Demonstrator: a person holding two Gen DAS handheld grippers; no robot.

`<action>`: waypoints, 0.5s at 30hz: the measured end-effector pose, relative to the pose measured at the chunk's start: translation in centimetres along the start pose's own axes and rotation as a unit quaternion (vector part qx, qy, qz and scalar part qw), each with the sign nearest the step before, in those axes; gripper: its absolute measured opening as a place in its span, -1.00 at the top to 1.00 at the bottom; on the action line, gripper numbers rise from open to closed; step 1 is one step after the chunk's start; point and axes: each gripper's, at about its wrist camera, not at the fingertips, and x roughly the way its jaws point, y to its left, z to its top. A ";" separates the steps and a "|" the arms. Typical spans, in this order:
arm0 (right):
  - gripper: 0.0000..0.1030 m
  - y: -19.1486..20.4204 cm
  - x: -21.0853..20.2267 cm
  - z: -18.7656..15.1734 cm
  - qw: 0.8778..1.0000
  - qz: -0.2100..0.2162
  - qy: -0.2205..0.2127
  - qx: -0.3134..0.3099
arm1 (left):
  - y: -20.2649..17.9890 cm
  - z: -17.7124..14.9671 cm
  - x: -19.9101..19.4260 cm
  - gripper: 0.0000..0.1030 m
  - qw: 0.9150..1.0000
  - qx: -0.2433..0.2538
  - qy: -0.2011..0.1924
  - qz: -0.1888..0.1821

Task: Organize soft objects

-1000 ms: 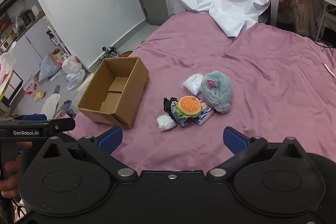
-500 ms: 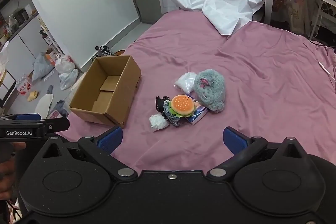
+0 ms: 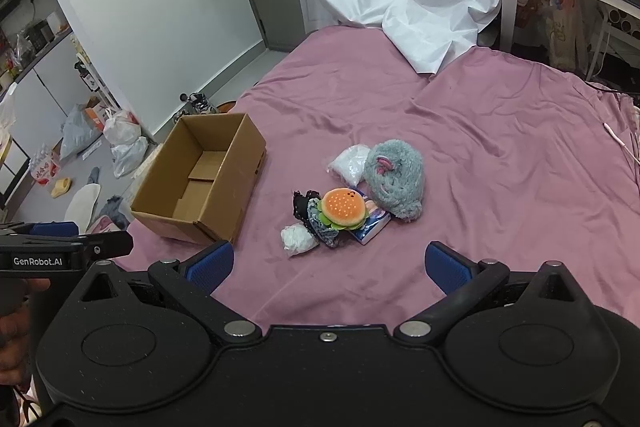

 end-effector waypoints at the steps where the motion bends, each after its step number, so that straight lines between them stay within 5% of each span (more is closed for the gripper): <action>1: -1.00 -0.1 0.0 0.0 1.000 0.000 0.000 0.001 | 0.0 0.0 0.0 -0.99 1.000 -0.001 -0.001 0.000; 15: -1.00 -0.3 0.3 -0.2 1.000 -0.005 0.000 0.000 | -0.1 0.4 -0.1 -0.99 1.000 -0.001 -0.002 0.002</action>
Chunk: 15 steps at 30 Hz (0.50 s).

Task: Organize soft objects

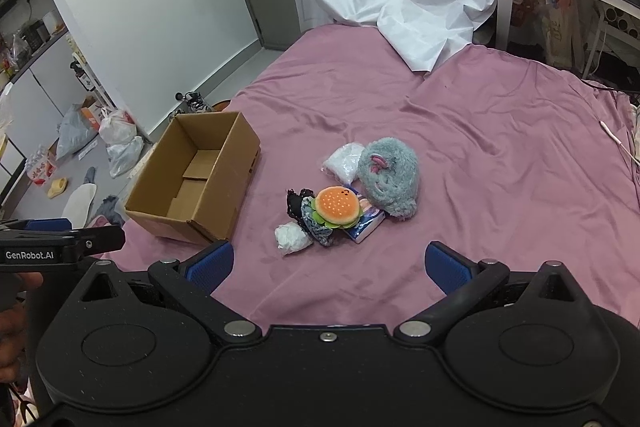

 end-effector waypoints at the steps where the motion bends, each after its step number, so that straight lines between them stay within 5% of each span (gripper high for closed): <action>1: -1.00 0.0 0.0 0.0 1.000 0.000 0.000 0.000 | 0.0 0.0 0.0 -0.99 1.000 0.000 0.000 0.000; 15: -1.00 -0.2 0.0 0.1 1.000 0.000 -0.001 0.000 | 0.0 0.0 0.0 -0.99 1.000 0.000 0.001 0.000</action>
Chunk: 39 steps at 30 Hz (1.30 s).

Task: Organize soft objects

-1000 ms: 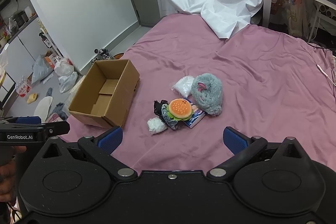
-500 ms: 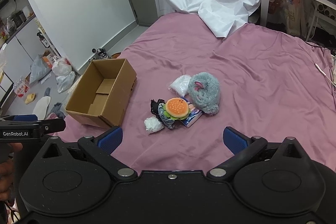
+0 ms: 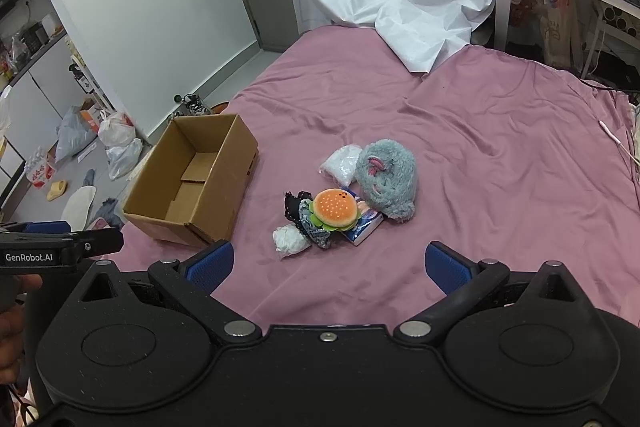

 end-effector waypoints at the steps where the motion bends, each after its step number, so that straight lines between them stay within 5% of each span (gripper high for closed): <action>1: -1.00 0.0 0.0 0.0 1.000 0.000 0.000 0.000 | 0.0 0.0 0.0 -0.99 1.000 0.000 0.000 0.000; 26: -1.00 -1.7 1.0 0.8 1.000 0.004 -0.004 0.017 | -0.8 0.8 0.9 -0.98 1.000 -0.005 -0.016 -0.002; 39: -0.97 -5.8 3.8 2.3 0.995 0.006 -0.012 0.098 | -5.2 3.7 4.4 -0.93 0.999 -0.013 -0.032 -0.028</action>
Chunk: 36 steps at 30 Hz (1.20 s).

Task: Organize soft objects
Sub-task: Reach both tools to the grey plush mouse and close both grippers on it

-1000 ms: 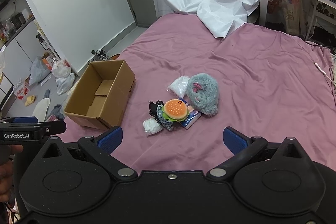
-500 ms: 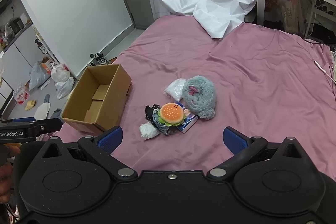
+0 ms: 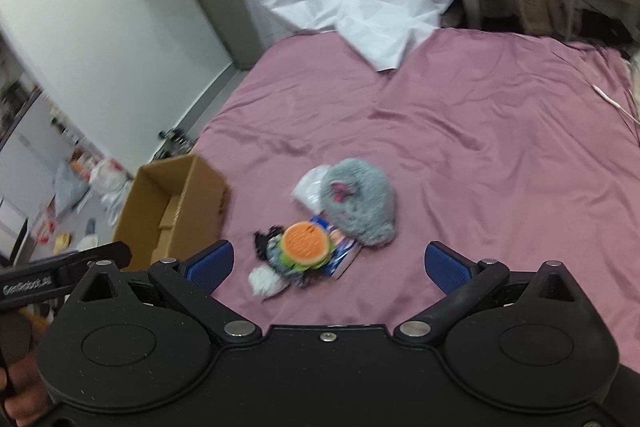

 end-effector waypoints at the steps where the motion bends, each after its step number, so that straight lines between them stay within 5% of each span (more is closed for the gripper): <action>1: -0.96 -0.5 0.3 0.3 1.000 0.001 0.001 0.016 | -0.2 0.2 0.3 -0.92 1.000 -0.002 -0.002 -0.003; 19: -0.43 -5.3 5.6 2.8 0.986 0.056 0.036 0.153 | -4.1 1.3 6.5 -0.26 0.997 -0.049 0.028 -0.050; 24: -0.01 -6.8 7.6 2.8 0.979 0.067 0.056 0.185 | -5.1 1.4 8.9 -0.04 0.996 -0.058 0.042 -0.060; 29: 0.20 -8.3 9.3 2.7 0.970 0.083 0.068 0.219 | -6.2 1.4 11.4 0.09 0.994 -0.071 0.050 -0.073; 36: 0.24 -9.6 12.6 2.8 0.962 0.077 0.091 0.244 | -7.7 0.8 15.6 0.24 0.989 -0.075 0.093 -0.084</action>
